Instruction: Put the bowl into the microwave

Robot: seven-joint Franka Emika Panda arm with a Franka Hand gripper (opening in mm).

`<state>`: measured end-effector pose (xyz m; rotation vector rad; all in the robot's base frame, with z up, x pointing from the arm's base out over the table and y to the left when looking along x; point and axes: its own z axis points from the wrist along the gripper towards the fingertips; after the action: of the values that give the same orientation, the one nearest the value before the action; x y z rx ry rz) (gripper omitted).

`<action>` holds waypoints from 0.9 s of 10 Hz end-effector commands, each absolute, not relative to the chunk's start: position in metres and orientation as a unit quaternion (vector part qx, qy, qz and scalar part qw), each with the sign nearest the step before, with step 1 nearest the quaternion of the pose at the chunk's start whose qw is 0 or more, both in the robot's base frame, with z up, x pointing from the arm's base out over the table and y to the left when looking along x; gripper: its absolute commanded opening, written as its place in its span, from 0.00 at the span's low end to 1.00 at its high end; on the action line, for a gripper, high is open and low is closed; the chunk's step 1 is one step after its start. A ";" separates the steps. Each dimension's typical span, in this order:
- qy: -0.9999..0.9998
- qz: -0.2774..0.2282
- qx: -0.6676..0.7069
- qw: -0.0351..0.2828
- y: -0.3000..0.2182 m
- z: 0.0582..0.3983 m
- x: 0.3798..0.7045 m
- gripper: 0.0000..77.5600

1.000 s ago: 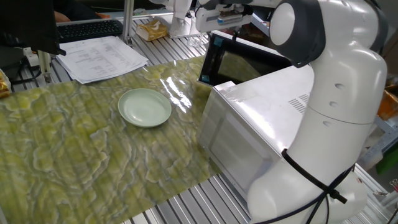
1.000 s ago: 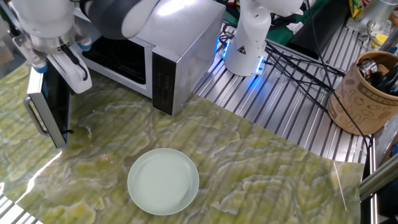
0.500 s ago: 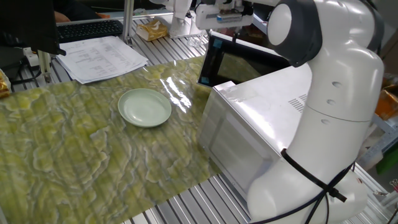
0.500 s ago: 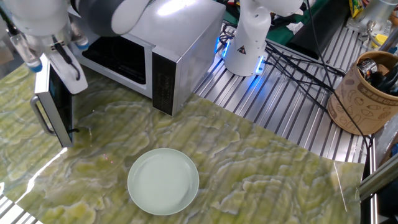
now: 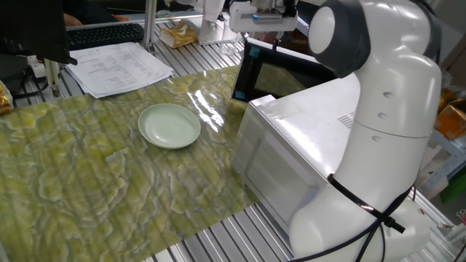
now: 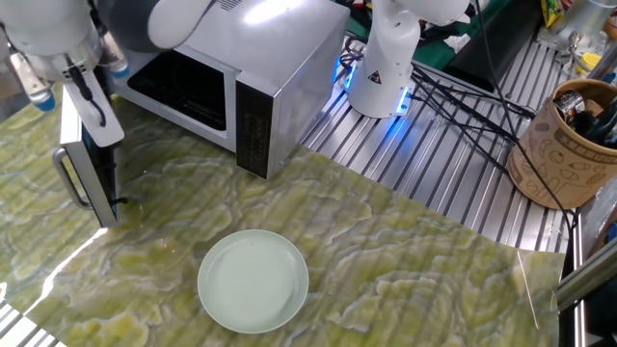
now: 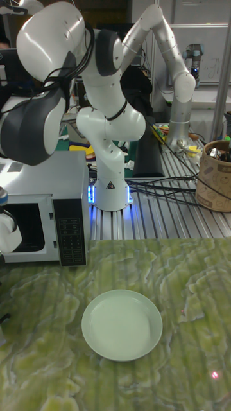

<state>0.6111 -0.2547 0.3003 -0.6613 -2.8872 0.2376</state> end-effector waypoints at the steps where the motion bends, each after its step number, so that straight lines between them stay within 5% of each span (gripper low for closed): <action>1: -0.969 0.093 -0.216 0.078 -0.255 0.302 0.611 1.00; 9: -0.983 0.124 -0.131 0.034 -0.255 0.302 0.611 1.00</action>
<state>0.6109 -0.2549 0.2998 -0.4655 -2.9989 0.3695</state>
